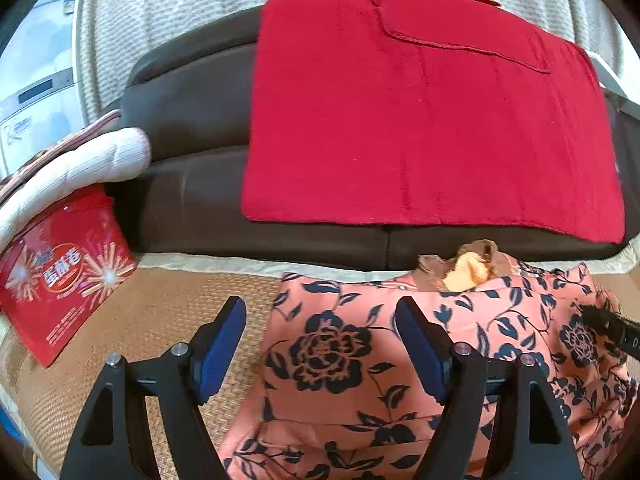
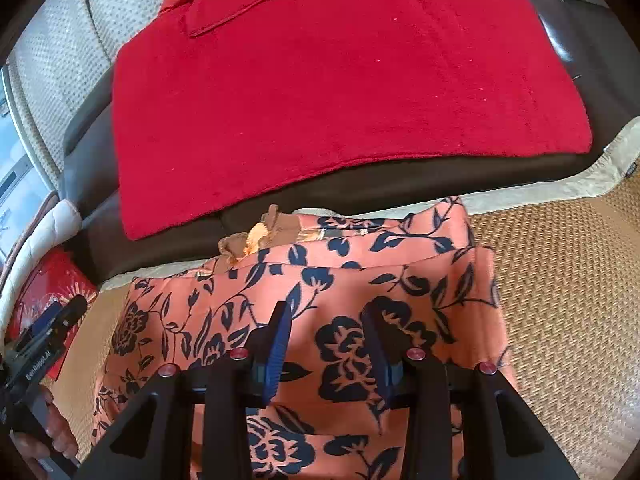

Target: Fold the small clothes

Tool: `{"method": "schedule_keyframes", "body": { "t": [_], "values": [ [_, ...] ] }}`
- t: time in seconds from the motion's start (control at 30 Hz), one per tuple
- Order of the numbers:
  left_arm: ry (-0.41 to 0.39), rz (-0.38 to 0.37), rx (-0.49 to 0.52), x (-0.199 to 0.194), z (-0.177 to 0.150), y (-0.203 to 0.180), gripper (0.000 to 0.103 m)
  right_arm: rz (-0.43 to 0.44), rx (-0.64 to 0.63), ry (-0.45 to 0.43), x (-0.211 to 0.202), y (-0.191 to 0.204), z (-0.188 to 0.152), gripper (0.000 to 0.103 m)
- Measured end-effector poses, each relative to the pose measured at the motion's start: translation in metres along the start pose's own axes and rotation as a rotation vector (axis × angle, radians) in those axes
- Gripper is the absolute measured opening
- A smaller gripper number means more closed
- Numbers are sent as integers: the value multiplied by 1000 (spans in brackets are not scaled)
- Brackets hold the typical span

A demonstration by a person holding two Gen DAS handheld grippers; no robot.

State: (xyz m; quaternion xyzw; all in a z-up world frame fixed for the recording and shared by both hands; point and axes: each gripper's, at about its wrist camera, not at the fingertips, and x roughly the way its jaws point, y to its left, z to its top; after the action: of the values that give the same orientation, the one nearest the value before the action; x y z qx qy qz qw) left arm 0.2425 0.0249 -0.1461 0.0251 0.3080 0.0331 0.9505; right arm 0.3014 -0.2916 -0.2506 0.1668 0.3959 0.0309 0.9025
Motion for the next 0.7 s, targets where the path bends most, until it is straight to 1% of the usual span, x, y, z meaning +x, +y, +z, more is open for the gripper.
{"method": "schedule_keyframes", "body": {
  "t": [0.07,0.23,0.5,0.7],
  "values": [
    [18,28,-23,1,0,7,78,3,-3,6,-1,2,0,41],
    [64,54,-94,7,-4,29,78,11,-16,19,6,12,-3,41],
    [87,75,-118,10,-7,46,78,14,-47,40,18,29,-9,41],
    [86,89,-118,9,-8,52,78,13,-56,47,23,35,-11,41]
  ]
}}
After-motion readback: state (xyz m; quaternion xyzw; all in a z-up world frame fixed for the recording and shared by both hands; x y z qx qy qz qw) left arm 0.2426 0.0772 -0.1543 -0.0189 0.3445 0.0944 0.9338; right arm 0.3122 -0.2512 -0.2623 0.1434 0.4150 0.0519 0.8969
